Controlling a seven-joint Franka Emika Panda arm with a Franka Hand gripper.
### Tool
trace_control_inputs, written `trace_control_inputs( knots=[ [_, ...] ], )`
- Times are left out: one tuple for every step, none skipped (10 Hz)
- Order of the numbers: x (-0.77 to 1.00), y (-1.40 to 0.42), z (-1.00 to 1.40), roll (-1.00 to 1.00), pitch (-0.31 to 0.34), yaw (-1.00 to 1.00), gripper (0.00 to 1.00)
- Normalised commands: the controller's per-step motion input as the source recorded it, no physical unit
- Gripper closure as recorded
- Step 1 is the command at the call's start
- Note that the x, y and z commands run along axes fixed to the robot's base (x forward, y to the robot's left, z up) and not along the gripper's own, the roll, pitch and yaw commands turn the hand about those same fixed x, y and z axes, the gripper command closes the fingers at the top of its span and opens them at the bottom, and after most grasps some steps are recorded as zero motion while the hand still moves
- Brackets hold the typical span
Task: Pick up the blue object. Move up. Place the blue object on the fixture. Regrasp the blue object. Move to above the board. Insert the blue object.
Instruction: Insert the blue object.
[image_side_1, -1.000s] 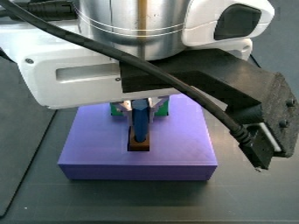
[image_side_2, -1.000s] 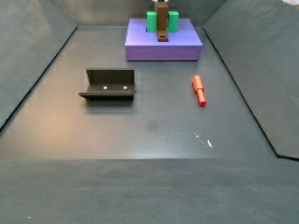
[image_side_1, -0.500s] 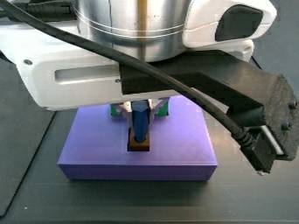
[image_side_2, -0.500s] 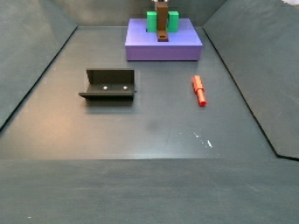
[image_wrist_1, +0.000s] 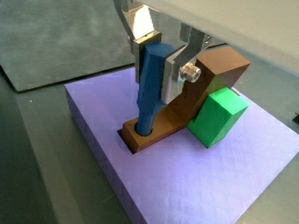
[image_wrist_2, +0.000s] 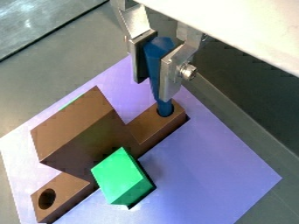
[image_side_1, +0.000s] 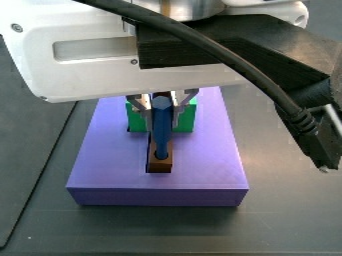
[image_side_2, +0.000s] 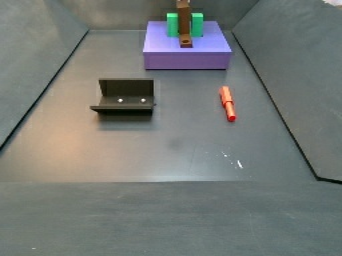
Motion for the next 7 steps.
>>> trace_control_inputs(
  knots=[
    [0.25, 0.0, -0.09, 0.33, 0.024, 0.12, 1.0],
    [0.26, -0.06, -0.26, 0.44, 0.053, 0.05, 1.0],
    [0.46, -0.15, -0.5, 0.4, 0.069, 0.0, 1.0],
    [0.5, -0.18, -0.65, 0.34, 0.023, -0.07, 1.0],
    [0.36, -0.12, -0.58, 0.37, 0.006, 0.0, 1.0],
    [0.35, -0.2, -0.69, 0.32, 0.0, 0.0, 1.0],
    [0.42, -0.2, -0.88, 0.22, 0.0, -0.06, 1.0]
  ],
)
